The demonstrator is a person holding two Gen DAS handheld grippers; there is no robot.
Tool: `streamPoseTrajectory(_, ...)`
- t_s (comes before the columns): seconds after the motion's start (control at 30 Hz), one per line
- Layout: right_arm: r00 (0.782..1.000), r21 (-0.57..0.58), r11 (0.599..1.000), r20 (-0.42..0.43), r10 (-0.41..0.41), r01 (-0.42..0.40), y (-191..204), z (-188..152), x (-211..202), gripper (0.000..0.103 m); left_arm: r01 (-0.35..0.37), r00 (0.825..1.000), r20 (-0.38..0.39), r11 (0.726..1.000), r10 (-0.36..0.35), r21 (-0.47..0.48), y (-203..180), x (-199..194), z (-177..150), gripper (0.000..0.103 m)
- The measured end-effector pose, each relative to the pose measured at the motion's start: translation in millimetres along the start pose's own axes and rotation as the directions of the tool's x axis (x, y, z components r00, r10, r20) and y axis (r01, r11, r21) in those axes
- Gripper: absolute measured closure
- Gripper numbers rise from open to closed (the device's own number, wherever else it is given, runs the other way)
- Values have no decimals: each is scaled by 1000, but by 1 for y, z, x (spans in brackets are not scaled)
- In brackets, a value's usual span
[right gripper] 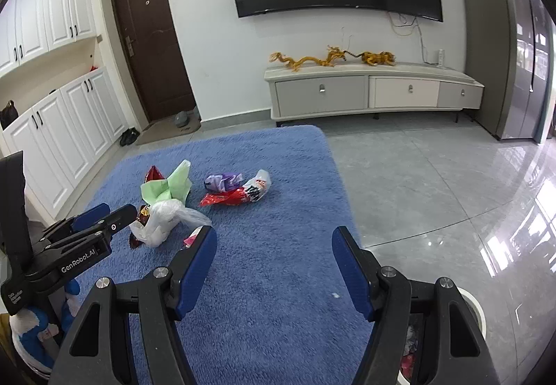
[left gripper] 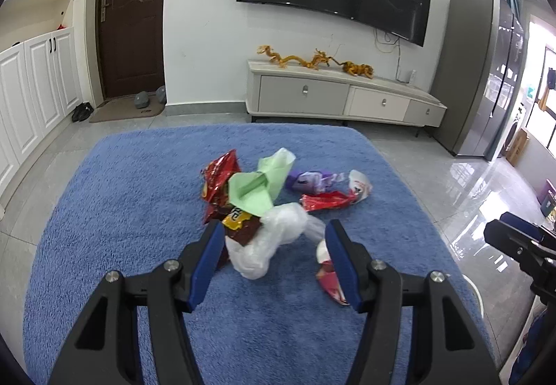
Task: Collect trash
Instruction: 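Move both tools back to the trash pile on the rug, then grasp the white plastic bag with the left tool while the right grasps the pink-white wrapper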
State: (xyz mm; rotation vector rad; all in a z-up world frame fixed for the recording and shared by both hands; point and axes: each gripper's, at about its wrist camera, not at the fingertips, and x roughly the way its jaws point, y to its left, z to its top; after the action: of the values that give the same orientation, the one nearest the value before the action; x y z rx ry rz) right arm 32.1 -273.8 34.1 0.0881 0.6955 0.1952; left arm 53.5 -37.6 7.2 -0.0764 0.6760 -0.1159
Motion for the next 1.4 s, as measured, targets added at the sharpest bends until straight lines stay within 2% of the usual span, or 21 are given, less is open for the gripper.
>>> streamPoseTrajectory(0.37, 999, -35, 999, -48, 25, -26, 15, 7, 31, 36, -21, 1000, -21, 999, 21, -28, 26, 22, -3, 44)
streamPoseTrajectory(0.7, 989, -67, 991, -96, 111, -118, 39, 9, 64, 36, -37, 997, -75, 999, 35, -30, 43, 48, -10, 44)
streamPoseTrajectory(0.87, 979, -90, 982, -129, 155, -167, 55, 8, 80, 36, -25, 992, -125, 998, 18, -53, 51, 64, -16, 45)
streamPoseTrajectory(1.1, 957, -103, 969, -208, 201, -226, 70, 1, 115, 37, 34, 987, -154, 996, -45, -77, 58, 75, -21, 47)
streamPoseTrajectory(1.17, 952, -108, 966, -230, 204, -233, 73, -2, 124, 45, 57, 984, -163, 994, -72, -96, 60, 78, -21, 48)
streamPoseTrajectory(1.3, 938, -103, 963, -272, 213, -249, 75, -7, 140, 52, 84, 981, -164, 991, -101, -107, 63, 79, -21, 49)
streamPoseTrajectory(1.4, 932, -100, 961, -288, 218, -256, 73, -12, 144, 64, 108, 979, -161, 988, -125, -114, 63, 78, -20, 49)
